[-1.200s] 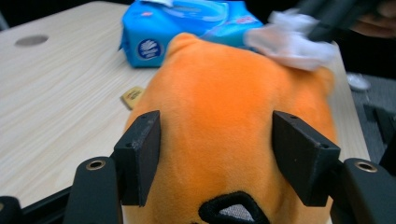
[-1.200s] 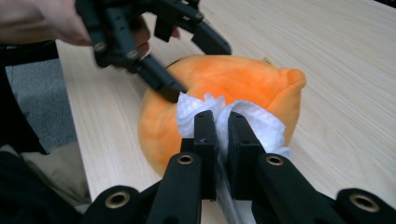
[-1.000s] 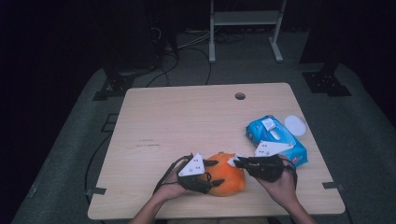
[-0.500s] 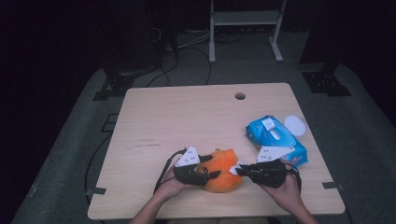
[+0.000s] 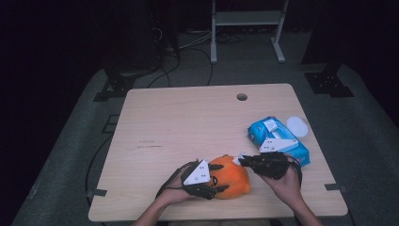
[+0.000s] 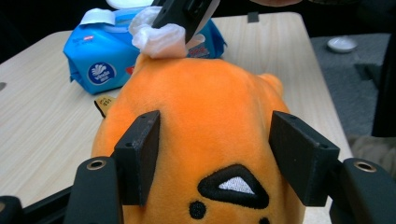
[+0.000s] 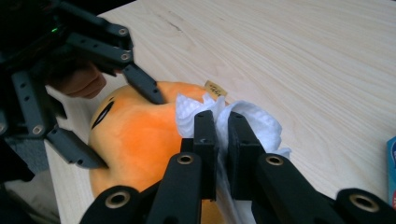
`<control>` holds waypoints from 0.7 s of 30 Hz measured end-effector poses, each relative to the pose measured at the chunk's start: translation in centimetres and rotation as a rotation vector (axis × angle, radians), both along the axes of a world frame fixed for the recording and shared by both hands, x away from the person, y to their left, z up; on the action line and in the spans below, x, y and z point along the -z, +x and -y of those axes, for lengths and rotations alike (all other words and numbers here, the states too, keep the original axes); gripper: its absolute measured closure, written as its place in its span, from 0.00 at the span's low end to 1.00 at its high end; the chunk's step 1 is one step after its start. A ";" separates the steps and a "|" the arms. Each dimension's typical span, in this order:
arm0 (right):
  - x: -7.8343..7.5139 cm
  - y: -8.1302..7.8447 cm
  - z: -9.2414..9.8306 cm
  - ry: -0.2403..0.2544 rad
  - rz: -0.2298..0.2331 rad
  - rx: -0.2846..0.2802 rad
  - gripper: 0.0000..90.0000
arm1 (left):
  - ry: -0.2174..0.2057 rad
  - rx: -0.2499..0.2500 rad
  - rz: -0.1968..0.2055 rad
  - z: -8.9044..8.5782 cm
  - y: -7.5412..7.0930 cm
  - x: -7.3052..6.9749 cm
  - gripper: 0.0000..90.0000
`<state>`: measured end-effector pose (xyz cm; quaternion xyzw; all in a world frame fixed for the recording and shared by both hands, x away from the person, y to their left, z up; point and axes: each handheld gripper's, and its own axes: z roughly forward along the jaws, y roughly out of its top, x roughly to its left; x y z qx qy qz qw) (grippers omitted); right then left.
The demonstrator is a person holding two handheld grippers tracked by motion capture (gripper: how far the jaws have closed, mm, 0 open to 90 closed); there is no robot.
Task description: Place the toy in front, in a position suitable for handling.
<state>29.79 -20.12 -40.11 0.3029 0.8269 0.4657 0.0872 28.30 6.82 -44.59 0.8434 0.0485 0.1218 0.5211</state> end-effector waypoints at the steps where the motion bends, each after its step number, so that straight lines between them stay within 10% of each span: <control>1: 0.1 0.0 0.1 0.001 -0.004 0.002 0.92 | -0.007 -0.004 -0.013 -0.1 0.1 0.0 0.39; 7: 0.8 -0.4 0.6 -0.040 -0.054 -0.025 0.92 | -0.053 -0.108 -0.133 -1.4 1.7 0.1 0.40; 15: 0.4 -1.8 0.7 -0.071 -0.086 -0.134 0.92 | -0.072 -0.183 -0.192 -2.1 2.4 0.0 0.40; 21: 0.1 -2.2 -0.4 -0.099 -0.048 -0.159 0.92 | -0.048 -0.153 -0.132 -1.4 2.0 0.0 0.37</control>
